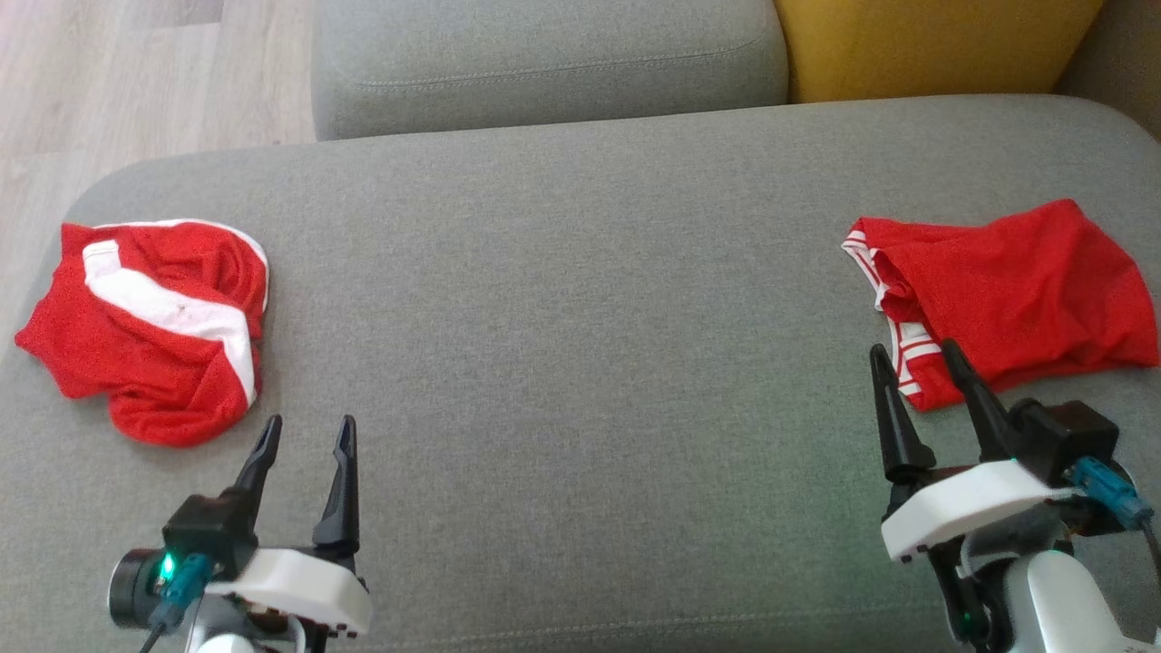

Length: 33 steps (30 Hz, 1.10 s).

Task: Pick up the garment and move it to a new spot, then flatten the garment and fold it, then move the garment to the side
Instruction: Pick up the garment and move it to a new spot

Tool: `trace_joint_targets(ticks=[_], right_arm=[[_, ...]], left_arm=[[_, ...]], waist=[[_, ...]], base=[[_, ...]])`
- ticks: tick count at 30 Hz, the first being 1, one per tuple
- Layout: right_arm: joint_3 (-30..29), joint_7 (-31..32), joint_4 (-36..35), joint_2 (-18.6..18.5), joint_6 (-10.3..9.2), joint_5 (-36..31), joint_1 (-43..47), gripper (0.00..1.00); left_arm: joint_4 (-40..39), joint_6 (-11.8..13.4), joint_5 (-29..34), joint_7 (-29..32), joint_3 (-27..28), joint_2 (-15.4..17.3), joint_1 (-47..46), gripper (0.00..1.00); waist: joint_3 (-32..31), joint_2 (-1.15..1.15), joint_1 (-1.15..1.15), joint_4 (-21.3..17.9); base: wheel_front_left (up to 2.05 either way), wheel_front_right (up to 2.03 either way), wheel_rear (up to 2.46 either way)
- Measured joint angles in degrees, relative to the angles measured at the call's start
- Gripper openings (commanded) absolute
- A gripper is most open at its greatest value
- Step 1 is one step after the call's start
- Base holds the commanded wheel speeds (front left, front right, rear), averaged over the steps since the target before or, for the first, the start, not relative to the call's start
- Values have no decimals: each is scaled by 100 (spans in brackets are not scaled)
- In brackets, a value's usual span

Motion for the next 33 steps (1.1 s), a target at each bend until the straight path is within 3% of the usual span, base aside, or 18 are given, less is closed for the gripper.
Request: trace_joint_targets(ticks=[19, 25, 33], right_arm=[[-185, 45, -71, 15, 0, -14, 12, 100], [-188, -10, -201, 18, 0, -11, 13, 100], [-94, -15, -312, 20, 0, -12, 15, 100]], left_arm=[[-34, 100, -40, 24, -51, 51, -41, 100], [-54, 141, -41, -13, -32, 49, -255, 100], [18, 138, -43, -71, 25, 59, -343, 100]], waist=[[62, 0, 0, 164], [127, 0, 0, 575], [152, 0, 0, 1412]], base=[[0, 0, 0], [0, 0, 0], [0, 0, 0]])
